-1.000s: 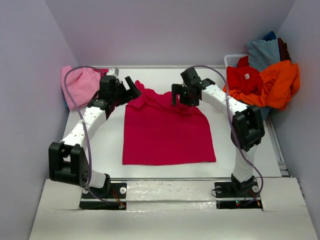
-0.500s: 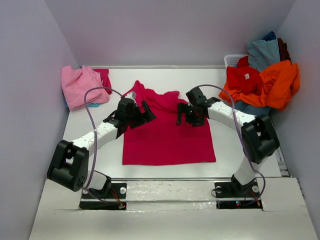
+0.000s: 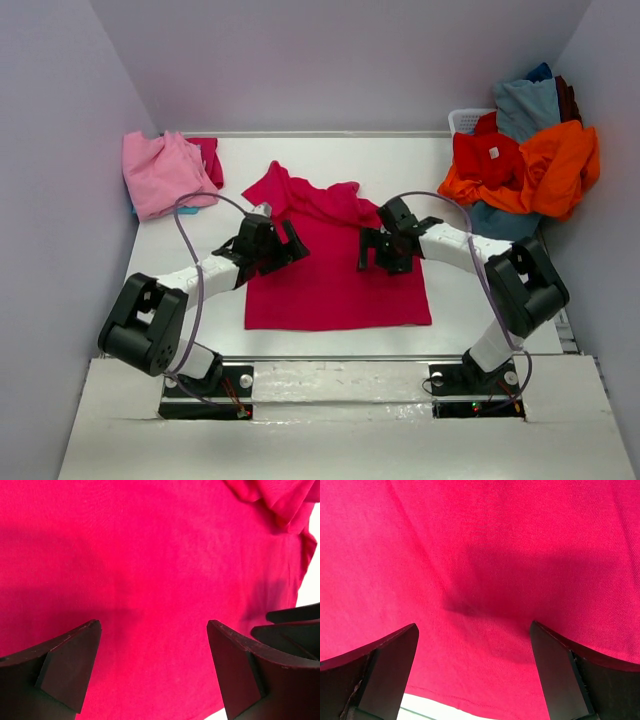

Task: Fold and stack the t-shirts
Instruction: Flatten the tshirt out

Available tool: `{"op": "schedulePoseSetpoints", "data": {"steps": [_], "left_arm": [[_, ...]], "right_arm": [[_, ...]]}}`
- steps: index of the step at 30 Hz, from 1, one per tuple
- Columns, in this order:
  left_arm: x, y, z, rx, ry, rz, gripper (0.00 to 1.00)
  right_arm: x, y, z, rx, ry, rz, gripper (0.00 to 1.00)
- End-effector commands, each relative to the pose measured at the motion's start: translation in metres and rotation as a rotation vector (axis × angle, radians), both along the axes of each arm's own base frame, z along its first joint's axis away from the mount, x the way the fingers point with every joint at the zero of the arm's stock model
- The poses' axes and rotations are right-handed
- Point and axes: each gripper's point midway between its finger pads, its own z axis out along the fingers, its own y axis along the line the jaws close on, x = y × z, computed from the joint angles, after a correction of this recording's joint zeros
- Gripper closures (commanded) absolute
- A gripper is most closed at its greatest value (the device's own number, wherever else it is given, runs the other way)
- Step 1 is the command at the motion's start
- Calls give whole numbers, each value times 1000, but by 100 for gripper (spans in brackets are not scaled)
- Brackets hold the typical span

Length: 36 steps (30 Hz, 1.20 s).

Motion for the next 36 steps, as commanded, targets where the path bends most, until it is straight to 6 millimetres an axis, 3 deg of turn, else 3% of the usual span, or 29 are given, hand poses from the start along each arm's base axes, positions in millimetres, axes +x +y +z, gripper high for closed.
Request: {"op": "schedulePoseSetpoints", "data": {"steps": [1,8,9,11,12,15,17,19,20,21,22,26,30,33,34,36], "left_arm": [[-10,-1,-9,-29,0,9,1],[-46,4,-24,-85,49,30,1],[-48,5,-18,-103,34,37,1],[-61,11,-23,-101,54,43,1],[-64,9,-15,-120,30,35,1],[-83,15,-19,-125,60,40,1],[-90,19,-4,-158,26,48,1],[-99,25,-4,-149,38,63,1],[-101,27,11,-173,-3,65,1],[-105,29,7,-157,22,68,1],[-105,30,17,-174,-7,68,1],[-119,25,23,-216,15,38,1],[-113,29,35,-213,-24,61,1],[-97,27,49,-160,-69,46,1],[-96,27,45,-153,-54,44,1],[-81,18,62,-158,-87,25,1]], "right_arm": [[-15,3,-4,23,13,-3,1],[-46,1,-20,11,71,16,1],[-50,3,-20,13,75,22,1],[-60,2,-24,4,91,29,1],[-65,5,-23,6,96,38,0],[-81,5,-23,-3,110,49,0],[-93,3,-22,-2,124,45,0],[-108,3,-18,-2,130,60,0],[-117,2,-16,-2,138,50,0],[-122,1,-14,1,140,50,0],[-123,-1,-12,2,139,42,0],[-141,-9,1,1,142,33,0],[-139,-18,13,-4,91,-7,0],[-124,-13,25,-2,40,-17,0],[-124,-14,22,-16,45,-16,0],[-108,-7,33,-23,2,-15,0]]}}
